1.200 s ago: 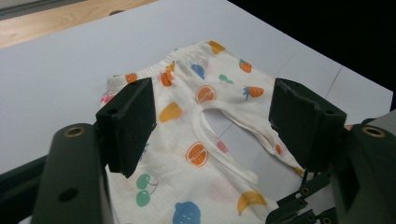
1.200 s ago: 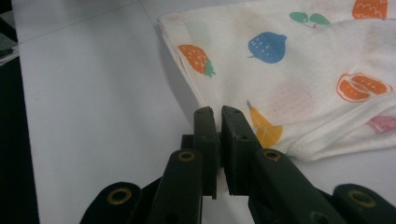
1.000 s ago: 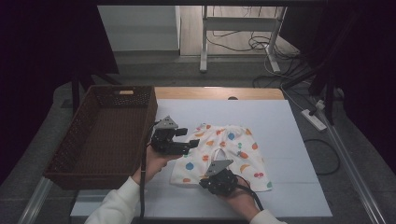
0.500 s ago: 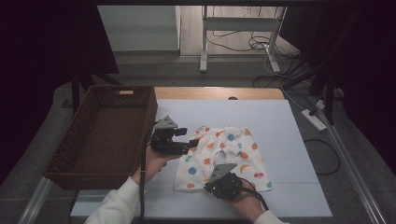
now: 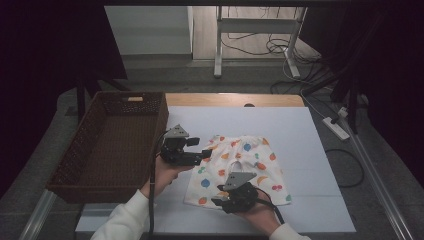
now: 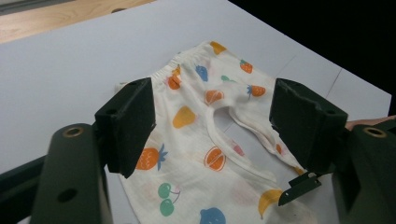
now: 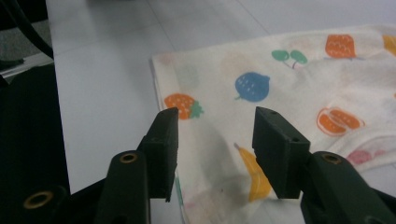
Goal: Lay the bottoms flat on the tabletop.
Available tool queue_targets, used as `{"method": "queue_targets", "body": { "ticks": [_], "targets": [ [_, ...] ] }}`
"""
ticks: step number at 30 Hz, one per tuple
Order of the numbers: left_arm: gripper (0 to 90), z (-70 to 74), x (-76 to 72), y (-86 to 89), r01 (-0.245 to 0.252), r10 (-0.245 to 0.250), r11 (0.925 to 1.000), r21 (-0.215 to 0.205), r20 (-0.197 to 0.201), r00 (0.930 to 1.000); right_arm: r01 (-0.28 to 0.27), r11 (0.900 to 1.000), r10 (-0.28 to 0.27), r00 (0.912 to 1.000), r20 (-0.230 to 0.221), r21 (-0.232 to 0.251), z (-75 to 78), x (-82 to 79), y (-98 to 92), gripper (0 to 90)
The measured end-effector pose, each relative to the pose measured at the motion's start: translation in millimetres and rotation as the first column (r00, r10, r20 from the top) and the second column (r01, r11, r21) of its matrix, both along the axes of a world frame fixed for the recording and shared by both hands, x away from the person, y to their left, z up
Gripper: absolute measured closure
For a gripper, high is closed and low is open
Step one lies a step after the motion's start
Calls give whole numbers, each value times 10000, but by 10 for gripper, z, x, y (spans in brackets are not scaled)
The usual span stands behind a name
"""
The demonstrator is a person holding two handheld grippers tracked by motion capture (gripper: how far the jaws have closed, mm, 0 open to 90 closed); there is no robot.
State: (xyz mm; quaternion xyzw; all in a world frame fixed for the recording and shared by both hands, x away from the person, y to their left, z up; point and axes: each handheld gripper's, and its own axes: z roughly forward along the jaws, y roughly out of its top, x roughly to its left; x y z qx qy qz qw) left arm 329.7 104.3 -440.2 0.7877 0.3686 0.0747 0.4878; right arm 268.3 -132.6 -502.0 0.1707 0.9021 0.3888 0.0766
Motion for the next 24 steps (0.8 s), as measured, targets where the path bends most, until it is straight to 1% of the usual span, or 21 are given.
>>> {"method": "queue_targets", "body": {
  "ticks": [4, 5, 9, 10, 11, 16, 17, 18, 19, 24],
  "targets": [
    [306, -23, 8, -1, 54, -57, 9999, -159, -174, 9998, -51, 9998, 51, 10000, 9, 217, 12, 1, 25, 464],
    [306, -25, 7, -8, 92, -96, 9998, -181, -203, 9997, -66, 9998, 66, 10000, 10, 195, 15, 0, 32, 460],
    [300, -21, -1, -58, 275, -276, 9996, -81, -133, 9995, -226, 9993, 226, 9997, 7, 288, 9, -12, 74, 447],
    [298, -22, 0, -71, 321, -321, 9995, -65, -139, 9994, -246, 9995, 245, 9997, 40, 218, 10, -19, 84, 443],
    [296, -23, 4, -81, 355, -355, 9994, -44, -134, 9993, -282, 9993, 281, 9996, 72, 247, 3, -26, 96, 438],
    [294, -25, 17, -99, 402, -404, 9991, -131, -171, 9990, -498, 9987, 496, 9987, 135, 143, -30, -81, 141, 432],
    [293, -26, 17, -100, 396, -398, 9991, -118, -178, 9990, -515, 9986, 514, 9986, 119, 86, -31, -92, 147, 431],
    [290, -26, 16, -102, 395, -397, 9992, -89, -177, 9991, -526, 9985, 525, 9986, 73, 164, -38, -103, 158, 429],
    [288, -27, 16, -105, 390, -391, 9992, -70, -173, 9991, -564, 9983, 563, 9984, 73, 144, -39, -111, 166, 428],
    [280, -19, 15, -117, 371, -370, 9993, 50, -183, 9991, -654, 9979, 654, 9977, 170, -2, -52, -134, 197, 422]
  ]
}}
